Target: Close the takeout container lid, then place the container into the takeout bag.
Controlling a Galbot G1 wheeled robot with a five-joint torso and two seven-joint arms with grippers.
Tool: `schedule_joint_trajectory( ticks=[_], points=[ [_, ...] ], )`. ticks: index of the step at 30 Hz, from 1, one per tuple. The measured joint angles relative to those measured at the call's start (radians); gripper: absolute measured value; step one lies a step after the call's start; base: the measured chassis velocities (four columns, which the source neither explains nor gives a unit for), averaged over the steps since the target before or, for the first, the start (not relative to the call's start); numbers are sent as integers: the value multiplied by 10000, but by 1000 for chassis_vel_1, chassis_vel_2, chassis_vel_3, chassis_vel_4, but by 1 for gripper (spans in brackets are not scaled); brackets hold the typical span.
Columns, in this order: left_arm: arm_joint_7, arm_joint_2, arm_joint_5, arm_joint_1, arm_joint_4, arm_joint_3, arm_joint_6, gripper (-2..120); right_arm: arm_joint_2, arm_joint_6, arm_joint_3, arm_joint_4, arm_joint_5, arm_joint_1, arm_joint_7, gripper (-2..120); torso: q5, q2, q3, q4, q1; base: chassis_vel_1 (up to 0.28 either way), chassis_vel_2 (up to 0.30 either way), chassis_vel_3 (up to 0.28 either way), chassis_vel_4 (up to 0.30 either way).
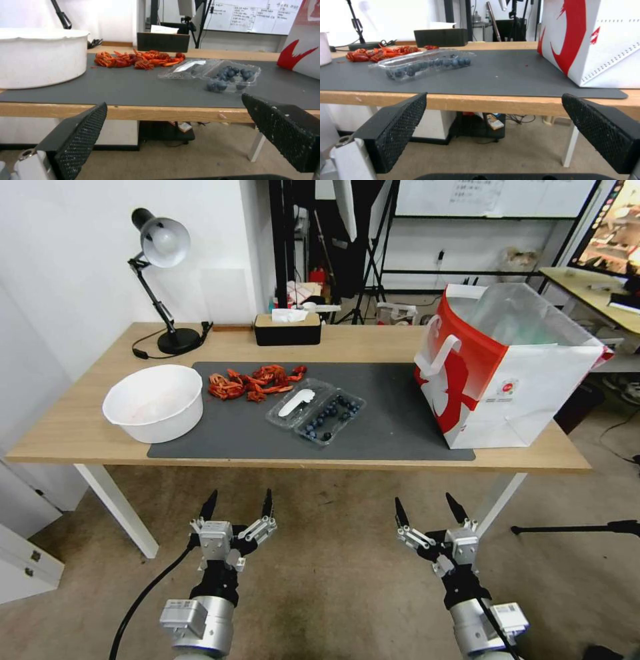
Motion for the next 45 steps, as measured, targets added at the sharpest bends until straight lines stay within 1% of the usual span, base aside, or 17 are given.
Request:
schedule_joint_trajectory(
  ticks=[6,12,16,17,19,20,24,27,29,31,33,35,36,38,39,43,45],
  points=[
    [63,31,-87,-97,78,-13,25,100,-189,-320,-90,48,350,233,13,100,0,0,0,1,0,0,0,0,0],
    [75,79,-182,-112,105,-70,47,100,-412,-898,-450,115,896,774,232,100,-1,0,1,-1,0,0,0,0,0],
    [76,54,-213,-36,47,-114,40,100,-591,-1602,-1219,18,1191,1888,616,100,-1,0,1,0,1,0,0,0,0],
    [76,54,-213,-36,47,-114,40,100,-591,-1602,-1219,18,1191,1888,616,100,-1,0,1,0,1,0,0,0,0],
    [76,41,-214,-5,40,-137,30,100,-619,-1910,-1720,-119,1202,2457,833,100,0,0,1,2,0,0,0,0,0],
    [76,41,-214,-5,40,-137,30,100,-619,-1910,-1720,-119,1202,2457,833,100,0,0,1,2,0,0,0,0,0],
    [73,11,-209,24,39,-150,15,100,-594,-2301,-2354,-334,1156,3106,1216,100,-1,0,1,1,2,0,0,0,0],
    [66,-27,-189,29,57,-152,4,100,-506,-2833,-3079,-528,1046,3733,2029,100,-1,0,0,1,2,0,0,0,0],
    [62,-31,-187,28,69,-153,2,100,-488,-2935,-3192,-558,1030,3829,2190,100,-1,-1,1,1,2,0,0,0,0],
    [60,-63,-171,16,140,-152,-4,100,-402,-3370,-3688,-717,996,4384,2988,100,0,0,1,0,2,0,0,0,0],
    [56,-73,-167,15,156,-153,-6,100,-377,-3494,-3800,-753,977,4543,3196,100,-1,0,1,1,2,0,0,0,0],
    [49,-94,-160,4,227,-153,-13,100,-318,-4087,-4153,-853,962,5165,4068,100,-2,0,1,-1,2,0,0,0,0],
    [49,-94,-160,4,227,-153,-13,100,-318,-4087,-4153,-853,962,5165,4068,100,-2,0,1,-1,2,0,0,0,0],
    [45,-99,-158,-12,275,-159,-15,100,-308,-4535,-4438,-936,1042,5643,4564,100,-1,-1,0,0,3,0,0,0,0],
    [45,-99,-158,-12,275,-159,-15,100,-308,-4535,-4438,-936,1042,5643,4564,100,-1,-1,0,0,3,0,0,0,0],
    [40,-108,-158,-61,353,-217,-28,100,-337,-5341,-4925,-1231,971,6419,4834,100,-1,0,0,1,2,0,0,0,0],
    [37,-110,-159,-66,369,-224,-33,100,-347,-5518,-5016,-1336,776,6542,4829,100,-1,0,0,0,2,0,0,0,0]
  ],
)
